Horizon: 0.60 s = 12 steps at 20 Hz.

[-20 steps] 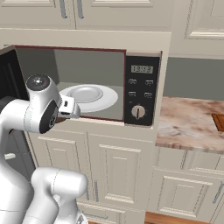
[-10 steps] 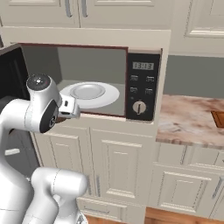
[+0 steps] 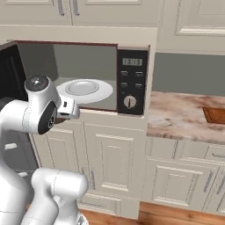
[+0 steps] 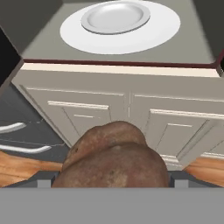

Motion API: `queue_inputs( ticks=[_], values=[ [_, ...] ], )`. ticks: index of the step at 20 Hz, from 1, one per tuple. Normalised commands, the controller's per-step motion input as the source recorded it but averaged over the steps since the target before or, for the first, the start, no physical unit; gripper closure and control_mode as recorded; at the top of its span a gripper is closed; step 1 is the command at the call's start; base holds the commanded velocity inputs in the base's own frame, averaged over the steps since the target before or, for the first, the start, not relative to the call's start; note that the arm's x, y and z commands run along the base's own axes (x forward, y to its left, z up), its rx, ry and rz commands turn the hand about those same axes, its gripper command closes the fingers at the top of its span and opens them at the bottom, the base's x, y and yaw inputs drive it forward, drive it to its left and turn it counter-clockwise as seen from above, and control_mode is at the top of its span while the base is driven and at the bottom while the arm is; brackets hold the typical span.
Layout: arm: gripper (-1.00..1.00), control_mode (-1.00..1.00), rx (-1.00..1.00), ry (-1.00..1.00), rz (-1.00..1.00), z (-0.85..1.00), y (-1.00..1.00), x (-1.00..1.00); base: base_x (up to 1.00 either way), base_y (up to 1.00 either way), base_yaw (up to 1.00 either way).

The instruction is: Retrieve the reheated potato from the microwave, then place the potato, cheese, and condiment on the cutting board.

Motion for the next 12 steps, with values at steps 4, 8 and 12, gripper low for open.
queue_inputs(
  ticks=[4, 8, 12],
  values=[
    [1.0, 1.0, 0.0, 0.0, 0.0, 0.0, 0.0, 0.0, 0.09, -0.73, -0.01],
    [1.0, 1.0, 0.0, 0.0, 0.0, 0.0, 0.0, 0.0, 0.11, -0.77, -0.01],
    [1.0, 1.0, 0.0, 0.0, 0.0, 0.0, 0.0, 0.0, 0.18, -0.77, 0.0]
  ],
)
